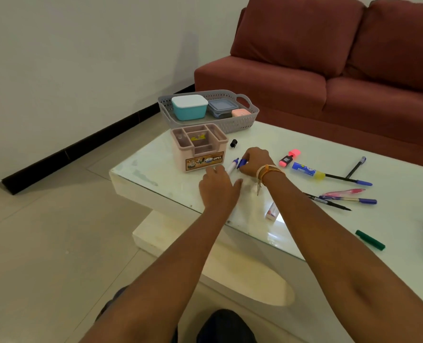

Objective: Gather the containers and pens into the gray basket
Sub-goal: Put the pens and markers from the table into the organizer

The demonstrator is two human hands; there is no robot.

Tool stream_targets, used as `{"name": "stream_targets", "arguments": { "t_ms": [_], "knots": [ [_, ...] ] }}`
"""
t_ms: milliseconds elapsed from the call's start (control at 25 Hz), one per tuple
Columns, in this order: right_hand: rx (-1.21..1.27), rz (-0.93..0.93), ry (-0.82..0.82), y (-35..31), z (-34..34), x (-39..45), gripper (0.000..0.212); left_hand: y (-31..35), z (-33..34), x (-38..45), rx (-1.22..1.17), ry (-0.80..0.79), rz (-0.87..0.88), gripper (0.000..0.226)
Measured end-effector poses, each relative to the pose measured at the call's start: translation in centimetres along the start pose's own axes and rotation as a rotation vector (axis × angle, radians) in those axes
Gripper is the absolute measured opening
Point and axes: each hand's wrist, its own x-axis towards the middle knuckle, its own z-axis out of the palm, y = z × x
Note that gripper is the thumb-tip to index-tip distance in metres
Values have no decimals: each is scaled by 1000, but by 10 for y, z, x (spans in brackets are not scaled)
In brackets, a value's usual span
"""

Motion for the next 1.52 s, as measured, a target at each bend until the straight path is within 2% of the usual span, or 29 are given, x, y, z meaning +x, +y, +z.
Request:
{"name": "stream_targets", "arguments": {
  "t_ms": [80,160,240,320,480,640,840,920,1040,1280,1440,1520],
  "knots": [
    [217,97,183,6,-4,-8,44,3,1,6,163,-29,22,43],
    [594,241,327,13,-13,-16,37,0,0,5,192,-26,65,33],
    [976,331,349,18,-22,-27,28,-7,-5,-2,127,-31,125,27],
    [1104,327,315,22,-27,-41,21,-13,-13,-7,20,-74,143,21],
    [1007,174,122,25,-27,-61,24,-18,-22,-12,-1,-120,196,18],
    [781,115,105,26,-37,-58,27,-15,-27,-13,-6,-137,193,17],
    [648,20,-41,25,-36,-53,26,-16,-24,-11,-1,-130,205,19],
    [738,29,-21,20,-33,-53,24,-18,-21,-10,-10,-122,206,20],
    [921,60,118,15,-25,-55,22,-21,-18,-8,24,-127,199,25],
    [969,17,263,7,-3,-50,19,-20,-16,-7,78,-105,178,28],
    [969,79,142,-7,-12,-47,27,-19,-19,-8,34,-133,164,30],
    [1011,133,101,-16,-16,-49,29,-20,-21,-6,-101,-177,142,32]
  ]
}}
